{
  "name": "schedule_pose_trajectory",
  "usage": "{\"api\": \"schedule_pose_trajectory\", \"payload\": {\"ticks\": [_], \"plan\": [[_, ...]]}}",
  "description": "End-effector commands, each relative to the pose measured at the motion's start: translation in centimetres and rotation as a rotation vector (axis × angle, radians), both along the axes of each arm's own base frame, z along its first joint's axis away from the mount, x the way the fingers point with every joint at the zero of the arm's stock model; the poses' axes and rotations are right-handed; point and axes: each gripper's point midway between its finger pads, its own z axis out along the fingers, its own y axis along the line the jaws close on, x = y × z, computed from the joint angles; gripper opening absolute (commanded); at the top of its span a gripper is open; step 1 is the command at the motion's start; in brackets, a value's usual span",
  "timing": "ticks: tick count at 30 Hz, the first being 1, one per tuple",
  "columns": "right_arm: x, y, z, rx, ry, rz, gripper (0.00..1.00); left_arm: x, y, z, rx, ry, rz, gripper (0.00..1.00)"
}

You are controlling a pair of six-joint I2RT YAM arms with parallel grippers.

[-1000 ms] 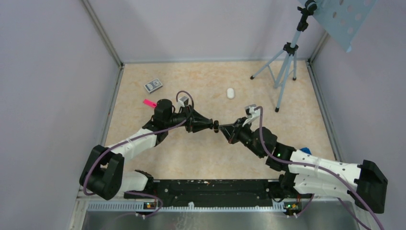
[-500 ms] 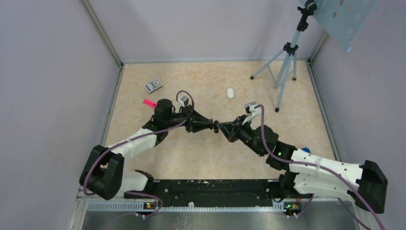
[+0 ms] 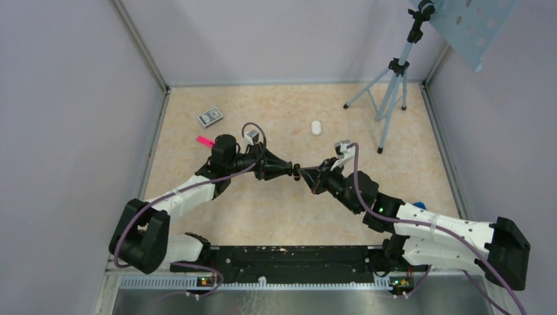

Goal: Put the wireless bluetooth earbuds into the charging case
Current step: Insert the left earbud into the left side groove of the charging case.

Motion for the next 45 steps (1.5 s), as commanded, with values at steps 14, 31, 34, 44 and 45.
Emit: {"api": "schedule_pose_trajectory", "payload": {"ticks": [14,31,34,44,45], "plan": [[0.4,1.2,2.2,0.036,-0.040,0.002,0.00,0.1,0.0,2.3,-0.023,-0.086,-0.010,0.00],[0.0,-2.2,4.8,0.070,-0.092,-0.067,0.00,1.3,-0.5,4.6,0.041,-0.308,-0.054,0.00],[-0.1,-2.2,5.3,0.077,-0.099,-0.063,0.04,1.4,-0.6,5.6,0.054,-0.397,-0.084,0.00],[-0.5,-1.5,8.0,0.130,-0.140,-0.019,0.09,1.0,-0.7,5.9,0.050,-0.471,-0.138,0.00],[-0.5,-1.6,8.2,0.134,-0.143,-0.020,0.09,1.0,-0.8,5.9,0.050,-0.475,-0.138,0.00]]}}
